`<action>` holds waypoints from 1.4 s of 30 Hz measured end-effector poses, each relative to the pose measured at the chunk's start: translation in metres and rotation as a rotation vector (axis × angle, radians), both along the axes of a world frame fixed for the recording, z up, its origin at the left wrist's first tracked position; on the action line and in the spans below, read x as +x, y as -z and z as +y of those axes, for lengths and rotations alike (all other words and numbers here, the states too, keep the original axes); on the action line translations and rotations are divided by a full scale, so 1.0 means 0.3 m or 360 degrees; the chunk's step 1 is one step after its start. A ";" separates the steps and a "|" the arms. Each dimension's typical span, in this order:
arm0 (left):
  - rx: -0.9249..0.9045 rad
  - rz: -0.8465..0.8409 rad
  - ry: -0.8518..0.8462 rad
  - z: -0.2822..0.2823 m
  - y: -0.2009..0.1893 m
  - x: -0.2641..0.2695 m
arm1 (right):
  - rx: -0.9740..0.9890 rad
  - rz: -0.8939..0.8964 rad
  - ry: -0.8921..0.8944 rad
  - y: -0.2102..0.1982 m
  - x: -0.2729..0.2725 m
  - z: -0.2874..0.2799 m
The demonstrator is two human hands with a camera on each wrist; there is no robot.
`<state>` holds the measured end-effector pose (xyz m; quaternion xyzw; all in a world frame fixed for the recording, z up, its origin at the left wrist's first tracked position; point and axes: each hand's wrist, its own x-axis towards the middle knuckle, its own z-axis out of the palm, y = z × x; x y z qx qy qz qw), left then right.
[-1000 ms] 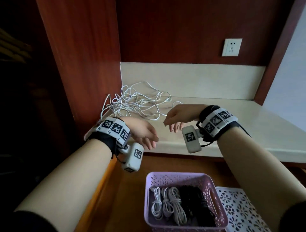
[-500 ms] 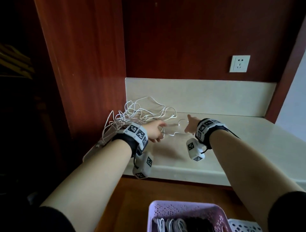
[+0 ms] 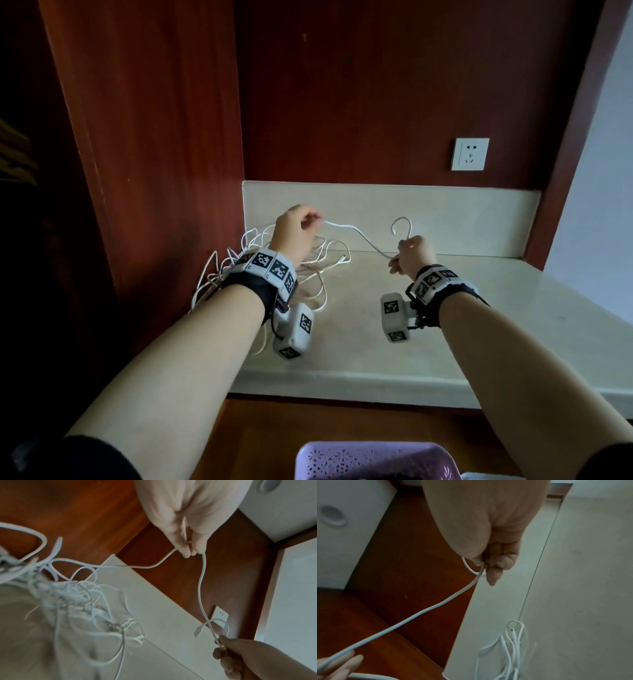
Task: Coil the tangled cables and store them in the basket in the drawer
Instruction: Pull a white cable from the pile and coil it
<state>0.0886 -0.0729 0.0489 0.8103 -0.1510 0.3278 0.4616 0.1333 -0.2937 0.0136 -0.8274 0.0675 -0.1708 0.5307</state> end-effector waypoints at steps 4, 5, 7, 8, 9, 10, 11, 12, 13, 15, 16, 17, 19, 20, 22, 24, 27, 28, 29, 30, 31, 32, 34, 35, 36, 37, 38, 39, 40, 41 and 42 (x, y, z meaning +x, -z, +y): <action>0.0018 -0.0302 -0.0009 -0.033 -0.087 -0.009 | 0.0242 -0.0195 -0.0076 -0.041 -0.042 -0.011; 0.0053 -0.0255 -0.0038 -0.040 -0.083 -0.005 | 0.0297 -0.0261 -0.0068 -0.045 -0.054 -0.017; 0.0202 0.0014 -0.0147 -0.053 -0.045 0.010 | 0.0493 -0.0331 -0.0064 -0.046 -0.084 -0.031; 0.0249 0.0171 -0.0191 -0.063 -0.019 0.014 | 0.0615 -0.0341 -0.0085 -0.043 -0.101 -0.037; 0.0241 0.0283 -0.0211 -0.075 0.004 0.014 | 0.0723 -0.0348 -0.0129 -0.038 -0.117 -0.040; 0.0184 0.0335 -0.0202 -0.091 0.022 0.008 | 0.0774 -0.0356 -0.0184 -0.032 -0.138 -0.039; 0.0087 0.0353 -0.0155 -0.110 0.033 -0.003 | 0.0768 -0.0369 -0.0240 -0.023 -0.157 -0.035; -0.0027 0.0407 -0.0054 -0.136 0.036 -0.020 | 0.0720 -0.0386 -0.0289 -0.014 -0.177 -0.028; -0.0135 0.0516 0.0090 -0.164 0.033 -0.041 | 0.0651 -0.0408 -0.0333 -0.003 -0.196 -0.018; -0.0231 0.0741 0.0347 -0.215 0.021 -0.081 | 0.0469 -0.0435 -0.0390 0.023 -0.229 0.008; -0.0229 0.0816 0.0404 -0.234 0.020 -0.095 | 0.0374 -0.0436 -0.0402 0.038 -0.243 0.021; -0.0228 0.0876 0.0415 -0.246 0.022 -0.107 | 0.0284 -0.0433 -0.0395 0.055 -0.253 0.032; -0.0249 0.1041 0.0361 -0.249 0.028 -0.123 | 0.0116 -0.0450 -0.0325 0.083 -0.268 0.047; -0.0263 0.1155 0.0341 -0.242 0.035 -0.129 | 0.0022 -0.0478 -0.0275 0.097 -0.278 0.052; -0.0268 0.1380 0.0400 -0.227 0.051 -0.151 | -0.0220 -0.0558 -0.0184 0.125 -0.296 0.062; -0.0286 0.1438 0.0514 -0.220 0.082 -0.156 | -0.0454 -0.0646 -0.0125 0.151 -0.313 0.070; -0.0513 0.1230 0.0637 -0.211 0.141 -0.158 | -0.0604 -0.0637 -0.0002 0.172 -0.334 0.075; -0.0590 0.1157 0.0674 -0.208 0.156 -0.162 | -0.0619 -0.0624 0.0046 0.179 -0.342 0.074; -0.0658 0.1106 0.0727 -0.205 0.170 -0.170 | -0.0601 -0.0618 0.0091 0.183 -0.350 0.074; -0.0734 0.1069 0.0799 -0.202 0.183 -0.176 | -0.0557 -0.0620 0.0133 0.186 -0.361 0.074; -0.0807 0.1040 0.0874 -0.203 0.195 -0.186 | -0.0510 -0.0614 0.0175 0.189 -0.368 0.076; -0.0851 0.1007 0.0937 -0.202 0.207 -0.195 | -0.0509 -0.0590 0.0216 0.190 -0.375 0.075; -0.0886 0.0928 0.1057 -0.203 0.224 -0.210 | -0.0755 -0.0496 0.0252 0.189 -0.377 0.066; -0.0915 0.0897 0.1125 -0.201 0.228 -0.215 | -0.0916 -0.0457 0.0216 0.190 -0.372 0.055; -0.0959 0.0871 0.1184 -0.196 0.230 -0.220 | -0.1034 -0.0434 0.0139 0.192 -0.367 0.040; -0.1022 0.0846 0.1230 -0.191 0.228 -0.224 | -0.1119 -0.0434 0.0044 0.196 -0.362 0.023; -0.1110 0.0819 0.1269 -0.184 0.225 -0.225 | -0.1193 -0.0458 -0.0035 0.201 -0.356 0.007; -0.1224 0.0792 0.1312 -0.178 0.219 -0.227 | -0.1270 -0.0504 -0.0085 0.204 -0.354 -0.006; -0.1358 0.0767 0.1357 -0.172 0.213 -0.229 | -0.1333 -0.0562 -0.0122 0.204 -0.355 -0.014; -0.1509 0.0742 0.1407 -0.166 0.206 -0.230 | -0.1350 -0.0617 -0.0178 0.203 -0.357 -0.018; -0.1665 0.0709 0.1462 -0.160 0.199 -0.230 | -0.1301 -0.0650 -0.0272 0.200 -0.362 -0.017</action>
